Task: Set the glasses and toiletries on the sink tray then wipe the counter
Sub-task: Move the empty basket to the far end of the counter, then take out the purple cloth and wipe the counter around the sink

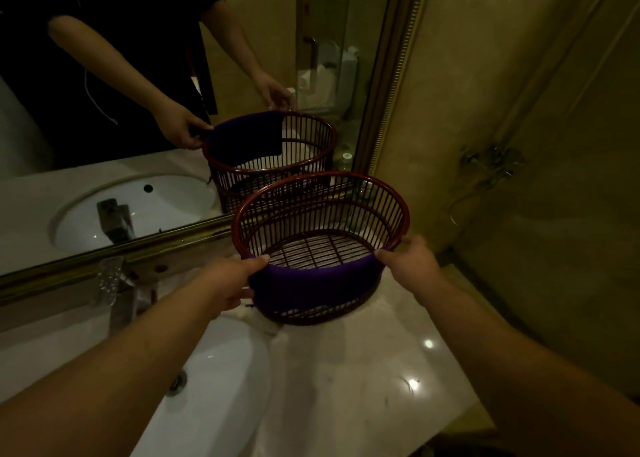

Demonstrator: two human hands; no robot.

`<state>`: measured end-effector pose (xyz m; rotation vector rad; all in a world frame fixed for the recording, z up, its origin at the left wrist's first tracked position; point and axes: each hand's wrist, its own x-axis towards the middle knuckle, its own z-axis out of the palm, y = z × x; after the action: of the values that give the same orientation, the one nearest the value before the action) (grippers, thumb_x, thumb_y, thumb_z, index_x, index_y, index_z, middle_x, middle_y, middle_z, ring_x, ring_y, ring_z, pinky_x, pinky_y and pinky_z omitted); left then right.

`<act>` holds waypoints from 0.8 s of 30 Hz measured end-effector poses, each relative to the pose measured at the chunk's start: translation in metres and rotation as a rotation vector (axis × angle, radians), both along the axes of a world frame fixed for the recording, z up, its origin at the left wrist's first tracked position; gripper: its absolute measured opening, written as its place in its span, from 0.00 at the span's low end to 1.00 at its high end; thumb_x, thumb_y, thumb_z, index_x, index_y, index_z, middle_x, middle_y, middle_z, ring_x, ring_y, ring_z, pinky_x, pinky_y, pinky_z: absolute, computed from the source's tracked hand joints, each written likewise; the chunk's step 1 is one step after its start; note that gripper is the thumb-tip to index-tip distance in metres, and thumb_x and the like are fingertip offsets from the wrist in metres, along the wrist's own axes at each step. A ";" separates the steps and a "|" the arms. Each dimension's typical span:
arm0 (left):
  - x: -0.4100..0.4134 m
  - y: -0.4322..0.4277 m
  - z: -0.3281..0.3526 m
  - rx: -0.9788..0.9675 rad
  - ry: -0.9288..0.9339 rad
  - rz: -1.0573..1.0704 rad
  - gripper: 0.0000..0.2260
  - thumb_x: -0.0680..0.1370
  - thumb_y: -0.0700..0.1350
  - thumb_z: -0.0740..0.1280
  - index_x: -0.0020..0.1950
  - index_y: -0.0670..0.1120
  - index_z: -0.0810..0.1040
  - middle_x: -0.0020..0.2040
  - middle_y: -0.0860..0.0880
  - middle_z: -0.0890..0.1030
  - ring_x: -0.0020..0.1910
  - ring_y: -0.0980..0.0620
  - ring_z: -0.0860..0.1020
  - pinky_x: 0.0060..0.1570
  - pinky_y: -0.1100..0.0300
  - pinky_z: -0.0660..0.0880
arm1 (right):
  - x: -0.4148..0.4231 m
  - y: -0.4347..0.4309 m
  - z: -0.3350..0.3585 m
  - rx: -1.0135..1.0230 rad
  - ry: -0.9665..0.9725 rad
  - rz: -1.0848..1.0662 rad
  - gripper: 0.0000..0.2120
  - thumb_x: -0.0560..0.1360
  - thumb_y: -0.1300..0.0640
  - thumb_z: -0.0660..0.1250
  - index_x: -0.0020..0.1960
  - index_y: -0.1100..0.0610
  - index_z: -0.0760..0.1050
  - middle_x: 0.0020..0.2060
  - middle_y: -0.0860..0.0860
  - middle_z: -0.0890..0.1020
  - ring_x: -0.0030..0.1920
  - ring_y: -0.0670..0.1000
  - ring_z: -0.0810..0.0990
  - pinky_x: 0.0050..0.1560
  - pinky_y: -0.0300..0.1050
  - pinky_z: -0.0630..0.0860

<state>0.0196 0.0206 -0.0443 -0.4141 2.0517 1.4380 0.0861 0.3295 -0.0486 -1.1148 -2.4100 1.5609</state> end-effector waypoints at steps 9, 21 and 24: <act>0.003 -0.013 0.004 -0.072 0.116 -0.128 0.07 0.80 0.47 0.71 0.56 0.48 0.79 0.53 0.47 0.83 0.50 0.47 0.82 0.42 0.55 0.77 | -0.003 -0.006 -0.008 -0.138 0.019 -0.043 0.31 0.76 0.60 0.75 0.73 0.52 0.64 0.65 0.56 0.76 0.61 0.59 0.79 0.51 0.52 0.83; 0.011 -0.024 0.020 -0.042 0.200 -0.102 0.21 0.77 0.39 0.73 0.67 0.53 0.73 0.55 0.44 0.82 0.40 0.49 0.86 0.32 0.58 0.79 | 0.018 -0.012 0.008 -0.012 0.003 0.259 0.16 0.77 0.63 0.71 0.61 0.47 0.78 0.53 0.49 0.83 0.52 0.50 0.82 0.41 0.42 0.81; 0.012 -0.033 0.029 -0.130 0.304 -0.200 0.12 0.78 0.40 0.72 0.59 0.53 0.79 0.53 0.46 0.83 0.42 0.50 0.85 0.36 0.58 0.79 | 0.028 -0.006 0.024 0.250 -0.047 0.406 0.13 0.77 0.60 0.72 0.58 0.46 0.81 0.47 0.44 0.83 0.47 0.44 0.81 0.39 0.38 0.75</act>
<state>0.0312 -0.0127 -0.0151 -0.0377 2.3598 1.3146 0.1136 0.3230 -0.0244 -0.6546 -2.8988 1.2723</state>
